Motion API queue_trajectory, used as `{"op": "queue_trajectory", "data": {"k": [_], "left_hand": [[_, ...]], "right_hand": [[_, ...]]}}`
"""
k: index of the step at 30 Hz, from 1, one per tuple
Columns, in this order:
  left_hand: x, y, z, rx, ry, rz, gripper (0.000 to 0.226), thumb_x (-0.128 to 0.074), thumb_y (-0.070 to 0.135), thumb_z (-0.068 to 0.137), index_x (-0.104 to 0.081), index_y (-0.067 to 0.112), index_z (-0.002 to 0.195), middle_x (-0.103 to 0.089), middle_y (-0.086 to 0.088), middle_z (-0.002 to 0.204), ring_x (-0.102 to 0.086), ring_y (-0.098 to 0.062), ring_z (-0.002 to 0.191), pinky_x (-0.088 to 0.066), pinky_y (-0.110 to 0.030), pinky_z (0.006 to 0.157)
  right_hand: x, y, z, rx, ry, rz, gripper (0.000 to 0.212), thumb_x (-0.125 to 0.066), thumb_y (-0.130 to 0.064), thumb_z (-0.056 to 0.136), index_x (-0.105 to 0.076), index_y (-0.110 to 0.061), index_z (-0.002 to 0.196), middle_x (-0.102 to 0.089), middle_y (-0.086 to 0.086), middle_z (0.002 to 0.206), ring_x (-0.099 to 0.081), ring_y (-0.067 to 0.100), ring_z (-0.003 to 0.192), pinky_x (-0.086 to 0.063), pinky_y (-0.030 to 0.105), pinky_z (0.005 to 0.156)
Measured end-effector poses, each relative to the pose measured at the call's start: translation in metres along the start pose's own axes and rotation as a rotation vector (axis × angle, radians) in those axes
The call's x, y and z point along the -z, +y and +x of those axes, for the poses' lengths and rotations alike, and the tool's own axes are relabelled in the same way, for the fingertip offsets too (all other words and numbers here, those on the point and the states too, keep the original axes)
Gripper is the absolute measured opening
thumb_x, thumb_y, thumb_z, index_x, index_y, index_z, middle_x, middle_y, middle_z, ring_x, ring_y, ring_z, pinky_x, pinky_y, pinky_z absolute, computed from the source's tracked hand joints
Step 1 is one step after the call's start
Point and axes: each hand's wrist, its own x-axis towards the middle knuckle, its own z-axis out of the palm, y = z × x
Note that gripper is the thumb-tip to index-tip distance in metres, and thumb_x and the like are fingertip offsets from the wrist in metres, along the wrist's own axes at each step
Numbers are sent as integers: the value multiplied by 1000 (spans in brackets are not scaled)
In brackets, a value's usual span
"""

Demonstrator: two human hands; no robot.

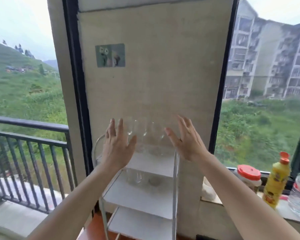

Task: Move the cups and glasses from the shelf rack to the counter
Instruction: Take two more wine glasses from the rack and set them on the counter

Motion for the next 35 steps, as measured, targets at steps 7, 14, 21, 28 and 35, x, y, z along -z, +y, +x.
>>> {"op": "queue_trajectory", "data": {"k": [7,14,21,28,35], "left_hand": [[-38,-27,43,-18,-11,-202,64,-40,56,98,-17,37,154,-10,-12,164,-14,-30,149,-25,-46,112],[-51,-29,42,-50,172,-417,42,-43,56,97,-33,29,127,-40,3,131,-53,-22,118,-38,-37,85],[-38,-15,31,71,153,-627,44,-44,67,88,-30,35,115,-44,-2,124,-59,-7,101,-55,-47,81],[-12,-3,7,106,214,-624,26,-49,39,101,-33,24,115,-50,13,104,-59,6,78,-56,-44,73],[48,16,-11,-16,310,-732,32,-47,45,96,-32,23,114,-55,-6,106,-62,-16,81,-49,-23,61]], "right_hand": [[-35,0,44,-61,-191,5,69,-49,-67,92,-21,-47,152,-32,-1,158,-52,24,130,-39,34,104],[-43,3,49,-80,-242,94,52,-59,-71,84,-42,-34,115,-54,-10,127,-57,18,110,-47,39,91],[-38,0,44,-58,-202,136,41,-61,-59,91,-39,-30,110,-52,-13,119,-55,15,106,-45,37,89],[-33,-16,26,-34,-215,200,42,-62,-59,88,-40,-33,111,-57,-5,124,-57,4,91,-41,33,81],[-17,-59,1,17,32,475,63,-67,-51,88,-32,-39,138,-60,-7,116,-60,-7,96,-44,26,84]]}}
